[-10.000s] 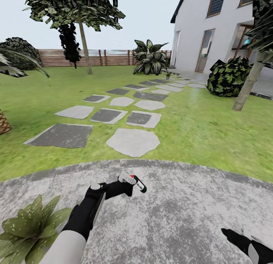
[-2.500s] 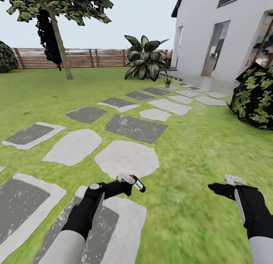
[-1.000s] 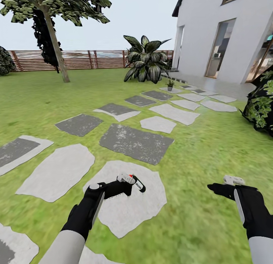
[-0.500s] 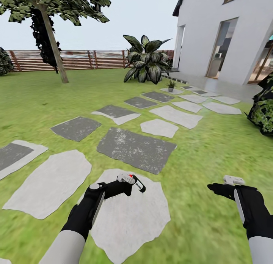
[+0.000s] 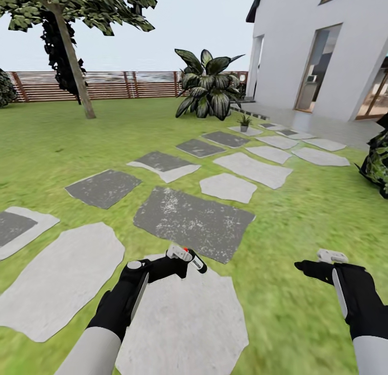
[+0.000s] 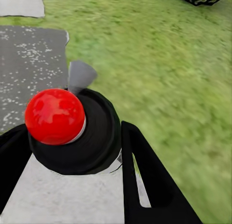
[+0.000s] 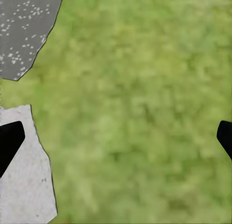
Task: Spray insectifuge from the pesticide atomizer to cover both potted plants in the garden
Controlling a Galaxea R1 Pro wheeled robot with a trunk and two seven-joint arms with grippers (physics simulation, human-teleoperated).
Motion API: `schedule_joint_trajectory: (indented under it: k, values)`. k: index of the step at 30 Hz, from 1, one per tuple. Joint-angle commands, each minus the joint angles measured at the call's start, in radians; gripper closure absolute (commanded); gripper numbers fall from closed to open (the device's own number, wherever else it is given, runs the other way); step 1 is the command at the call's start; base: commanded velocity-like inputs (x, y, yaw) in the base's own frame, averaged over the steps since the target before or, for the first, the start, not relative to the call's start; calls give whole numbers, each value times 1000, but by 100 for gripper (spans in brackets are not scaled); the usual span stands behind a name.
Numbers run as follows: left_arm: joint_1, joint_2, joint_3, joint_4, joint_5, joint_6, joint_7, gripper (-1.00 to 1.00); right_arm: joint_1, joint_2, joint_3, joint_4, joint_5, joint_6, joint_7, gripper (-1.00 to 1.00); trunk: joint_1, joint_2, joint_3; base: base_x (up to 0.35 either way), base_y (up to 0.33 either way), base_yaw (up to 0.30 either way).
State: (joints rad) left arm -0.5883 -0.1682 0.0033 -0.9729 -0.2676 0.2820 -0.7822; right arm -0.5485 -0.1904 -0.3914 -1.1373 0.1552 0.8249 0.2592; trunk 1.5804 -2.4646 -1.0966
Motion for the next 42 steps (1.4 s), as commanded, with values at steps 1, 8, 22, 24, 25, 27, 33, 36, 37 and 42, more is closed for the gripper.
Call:
schedule_joint_trajectory:
  k: [1,8,22,24,25,27,33,36,37,42]
  values:
    - [0,-1,1,-2,-2,8,-5,100,-1,0,-1,-1,11,4,9,-100,0,0,-1,338,0,0]
    - [0,-1,1,-1,-2,8,-5,100,-1,0,-1,-1,11,4,9,-100,0,0,-1,339,0,0]
    - [1,-1,1,-1,-2,8,-5,100,-1,0,-1,-1,11,4,9,-100,0,0,-1,338,0,0]
    - [1,-1,1,-1,-2,8,-5,100,-1,0,-1,-1,11,4,9,-100,0,0,-1,339,0,0]
    - [0,-1,1,-1,-2,8,-5,100,-1,0,-1,-1,11,4,9,-100,0,0,-1,339,0,0]
    - [0,-1,1,-1,-2,8,-5,100,-1,0,-1,-1,11,4,9,-100,0,0,-1,339,0,0]
    - [0,-2,1,-1,-2,8,-5,100,-1,0,-1,-1,11,3,9,-100,0,0,-1,339,0,0]
    - [0,-2,0,-1,-2,8,-5,100,-1,0,-1,-1,11,4,9,-100,0,0,-1,339,0,0]
    - [0,-2,0,-1,-2,8,-5,100,-1,0,-1,-1,11,4,9,-100,0,0,-1,339,0,0]
    - [0,-2,0,-1,-2,8,-5,100,-1,0,-1,-1,11,4,9,-100,0,0,-1,339,0,0]
